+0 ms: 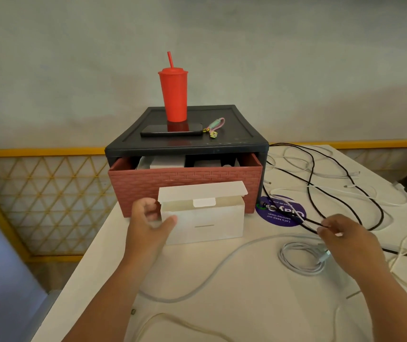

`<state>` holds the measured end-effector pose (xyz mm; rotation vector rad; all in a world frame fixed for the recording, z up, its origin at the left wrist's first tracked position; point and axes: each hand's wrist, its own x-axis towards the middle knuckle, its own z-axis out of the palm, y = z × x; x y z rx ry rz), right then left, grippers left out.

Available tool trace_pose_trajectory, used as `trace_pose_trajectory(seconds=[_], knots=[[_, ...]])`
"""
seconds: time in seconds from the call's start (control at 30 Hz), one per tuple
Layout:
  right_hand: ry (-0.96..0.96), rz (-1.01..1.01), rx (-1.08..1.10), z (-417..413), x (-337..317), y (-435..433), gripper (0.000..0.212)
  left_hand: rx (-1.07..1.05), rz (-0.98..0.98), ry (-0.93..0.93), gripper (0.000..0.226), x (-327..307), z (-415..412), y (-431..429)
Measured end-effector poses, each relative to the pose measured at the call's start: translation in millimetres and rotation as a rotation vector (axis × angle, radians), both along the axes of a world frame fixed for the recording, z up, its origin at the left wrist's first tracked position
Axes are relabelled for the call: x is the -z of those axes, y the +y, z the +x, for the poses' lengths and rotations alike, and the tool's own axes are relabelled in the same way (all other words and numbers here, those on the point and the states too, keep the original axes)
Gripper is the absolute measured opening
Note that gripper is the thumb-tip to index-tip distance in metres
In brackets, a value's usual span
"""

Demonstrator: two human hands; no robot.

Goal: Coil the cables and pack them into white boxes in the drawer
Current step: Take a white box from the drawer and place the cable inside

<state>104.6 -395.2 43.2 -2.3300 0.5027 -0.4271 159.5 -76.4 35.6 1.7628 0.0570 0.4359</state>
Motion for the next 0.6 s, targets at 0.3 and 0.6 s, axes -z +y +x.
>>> trace_pose_trajectory(seconds=[0.3,0.6], knots=[[0.255,-0.024,-0.078,2,15,-3,0.021,0.024,0.181,-0.018,0.029,-2,-3,-12],[0.277,0.005,-0.069,6,15,0,0.015,-0.01,0.196,0.029,0.016,1,7,-15]])
